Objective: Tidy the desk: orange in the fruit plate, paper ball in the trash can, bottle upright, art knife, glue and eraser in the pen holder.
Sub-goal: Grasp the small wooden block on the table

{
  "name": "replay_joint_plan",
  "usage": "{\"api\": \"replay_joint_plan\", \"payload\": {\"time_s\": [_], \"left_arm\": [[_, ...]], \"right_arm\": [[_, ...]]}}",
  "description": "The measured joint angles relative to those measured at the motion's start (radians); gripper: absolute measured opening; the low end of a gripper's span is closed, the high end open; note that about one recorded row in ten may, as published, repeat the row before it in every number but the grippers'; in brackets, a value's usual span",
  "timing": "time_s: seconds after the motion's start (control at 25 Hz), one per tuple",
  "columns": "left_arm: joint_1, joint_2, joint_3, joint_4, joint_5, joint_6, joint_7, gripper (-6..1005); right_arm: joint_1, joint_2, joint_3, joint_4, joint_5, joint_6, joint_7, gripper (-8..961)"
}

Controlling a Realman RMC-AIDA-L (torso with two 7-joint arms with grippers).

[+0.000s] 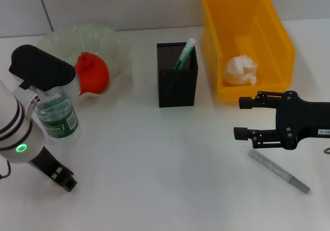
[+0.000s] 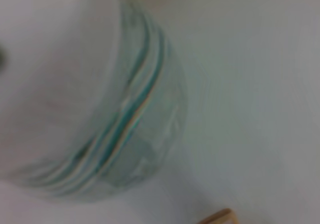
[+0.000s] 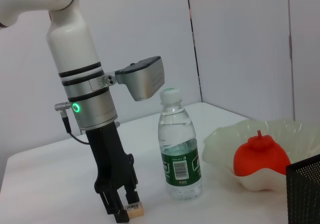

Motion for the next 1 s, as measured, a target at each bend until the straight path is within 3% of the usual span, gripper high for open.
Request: {"api": "replay_joint_plan", "payload": {"time_s": [1.0], "left_arm": [[-0.009,0.001,-0.006,0.000,0.006,0.000,-0.001,409]], "right_arm": [[-0.003,0.001,0.003,-0.004,0.000,-0.002,0.005,764]]}}
